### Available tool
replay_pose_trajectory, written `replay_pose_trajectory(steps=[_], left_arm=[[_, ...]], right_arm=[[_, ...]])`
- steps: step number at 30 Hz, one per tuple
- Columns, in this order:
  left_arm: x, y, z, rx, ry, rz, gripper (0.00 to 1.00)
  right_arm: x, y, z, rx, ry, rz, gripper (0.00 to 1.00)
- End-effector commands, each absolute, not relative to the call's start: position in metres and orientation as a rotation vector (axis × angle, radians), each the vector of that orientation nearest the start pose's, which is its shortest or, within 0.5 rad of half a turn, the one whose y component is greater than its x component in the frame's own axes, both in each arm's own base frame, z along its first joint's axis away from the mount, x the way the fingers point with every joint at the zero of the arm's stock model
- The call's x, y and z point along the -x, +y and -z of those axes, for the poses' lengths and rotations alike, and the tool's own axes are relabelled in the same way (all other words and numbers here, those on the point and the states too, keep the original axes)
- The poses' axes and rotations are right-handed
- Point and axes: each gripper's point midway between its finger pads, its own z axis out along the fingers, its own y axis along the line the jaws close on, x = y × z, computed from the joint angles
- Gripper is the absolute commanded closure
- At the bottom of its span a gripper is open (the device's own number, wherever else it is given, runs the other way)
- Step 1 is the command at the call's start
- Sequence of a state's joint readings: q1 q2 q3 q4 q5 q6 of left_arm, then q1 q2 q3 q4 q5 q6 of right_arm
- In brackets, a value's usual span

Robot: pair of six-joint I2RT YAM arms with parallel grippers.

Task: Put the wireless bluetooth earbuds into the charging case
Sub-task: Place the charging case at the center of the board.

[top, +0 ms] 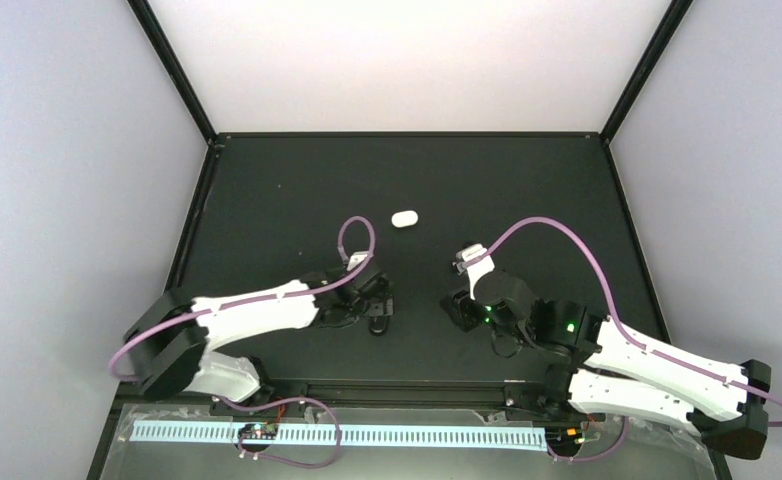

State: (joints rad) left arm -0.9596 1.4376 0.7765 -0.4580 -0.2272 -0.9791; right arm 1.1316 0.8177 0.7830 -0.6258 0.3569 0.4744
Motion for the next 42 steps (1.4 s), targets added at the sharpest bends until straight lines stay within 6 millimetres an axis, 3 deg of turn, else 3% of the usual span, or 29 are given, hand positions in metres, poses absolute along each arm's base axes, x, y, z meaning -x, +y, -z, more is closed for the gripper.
replay_pose_trajectory(steps=[1, 3, 7, 12, 17, 24, 29, 31, 34, 39, 41, 42], left_arm=[[-0.2, -0.211, -0.074, -0.052, 2.637, 0.301, 0.12], [-0.188, -0.213, -0.067, -0.134, 2.671, 0.349, 0.14], [-0.174, -0.221, -0.049, -0.217, 2.704, 0.457, 0.33], [-0.172, -0.218, -0.023, -0.244, 2.76, 0.369, 0.62], [-0.174, -0.226, -0.019, -0.309, 2.748, 0.393, 0.81], [-0.18, -0.272, -0.037, -0.465, 2.673, 0.587, 0.85], [-0.187, -0.287, -0.051, -0.527, 2.632, 0.605, 0.85], [-0.186, -0.286, -0.059, -0.551, 2.602, 0.613, 0.83], [-0.186, -0.279, -0.074, -0.6, 2.546, 0.6, 0.68], [-0.192, -0.248, -0.099, -0.617, 2.473, 0.476, 0.19], [-0.196, -0.242, -0.102, -0.629, 2.454, 0.451, 0.03], [-0.197, -0.242, -0.102, -0.65, 2.447, 0.447, 0.01]], right_arm=[[-0.173, 0.213, -0.215, 0.489, 2.155, -0.491, 0.46], [-0.173, 0.214, -0.213, 0.489, 2.157, -0.489, 0.46], [-0.174, 0.222, -0.212, 0.496, 2.167, -0.507, 0.46], [-0.173, 0.225, -0.216, 0.493, 2.167, -0.526, 0.46], [-0.171, 0.221, -0.216, 0.484, 2.175, -0.528, 0.46], [-0.171, 0.22, -0.214, 0.474, 2.18, -0.531, 0.46], [-0.172, 0.218, -0.215, 0.474, 2.179, -0.515, 0.46], [-0.173, 0.216, -0.214, 0.474, 2.177, -0.502, 0.46], [-0.174, 0.214, -0.213, 0.472, 2.171, -0.488, 0.46], [-0.175, 0.213, -0.215, 0.479, 2.163, -0.475, 0.46], [-0.176, 0.212, -0.219, 0.474, 2.152, -0.473, 0.46], [-0.176, 0.211, -0.222, 0.473, 2.146, -0.474, 0.46]])
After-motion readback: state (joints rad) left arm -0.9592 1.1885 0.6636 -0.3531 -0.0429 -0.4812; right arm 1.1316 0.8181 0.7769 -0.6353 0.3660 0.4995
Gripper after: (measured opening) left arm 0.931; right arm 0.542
